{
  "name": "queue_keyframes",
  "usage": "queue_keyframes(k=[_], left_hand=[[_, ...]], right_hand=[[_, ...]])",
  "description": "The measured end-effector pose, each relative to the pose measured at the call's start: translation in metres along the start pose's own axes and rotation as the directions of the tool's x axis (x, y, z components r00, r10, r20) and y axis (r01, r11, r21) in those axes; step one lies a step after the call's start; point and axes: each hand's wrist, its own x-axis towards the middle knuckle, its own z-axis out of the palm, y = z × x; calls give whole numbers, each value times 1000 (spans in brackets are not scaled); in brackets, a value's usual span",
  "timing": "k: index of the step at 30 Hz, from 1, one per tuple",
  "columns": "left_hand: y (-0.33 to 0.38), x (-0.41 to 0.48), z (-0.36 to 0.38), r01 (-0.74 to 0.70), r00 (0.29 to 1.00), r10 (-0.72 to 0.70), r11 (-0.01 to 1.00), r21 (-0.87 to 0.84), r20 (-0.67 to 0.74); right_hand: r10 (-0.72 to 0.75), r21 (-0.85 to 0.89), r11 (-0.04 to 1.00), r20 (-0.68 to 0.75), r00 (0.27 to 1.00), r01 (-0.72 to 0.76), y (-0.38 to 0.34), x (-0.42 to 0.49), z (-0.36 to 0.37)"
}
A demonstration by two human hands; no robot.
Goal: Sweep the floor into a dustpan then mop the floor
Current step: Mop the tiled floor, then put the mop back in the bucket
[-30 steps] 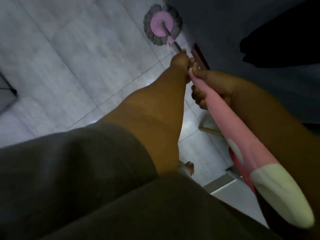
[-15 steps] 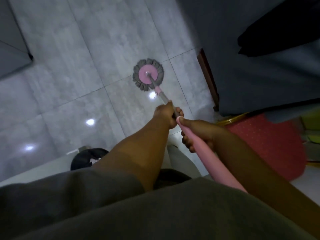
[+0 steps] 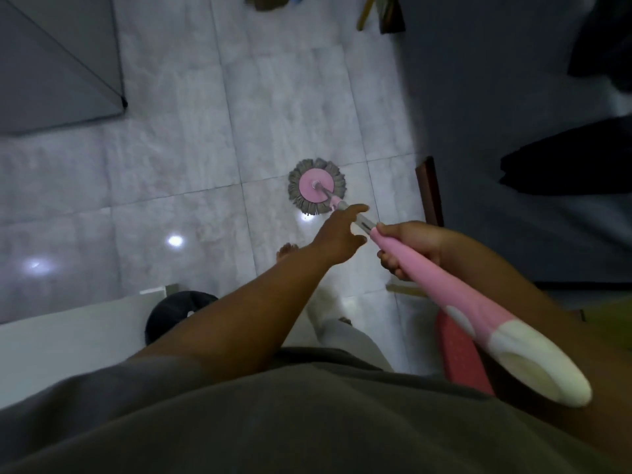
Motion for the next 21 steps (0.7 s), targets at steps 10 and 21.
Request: queue_keyframes(k=[10, 21], left_hand=[[43, 87, -142, -226, 972, 229, 973, 55, -51], [71, 165, -199, -121, 992, 120, 992, 29, 33]], right_hand=[[-382, 10, 920, -193, 904, 392, -154, -29, 54], [-913, -635, 403, -231, 335, 659, -235, -39, 60]])
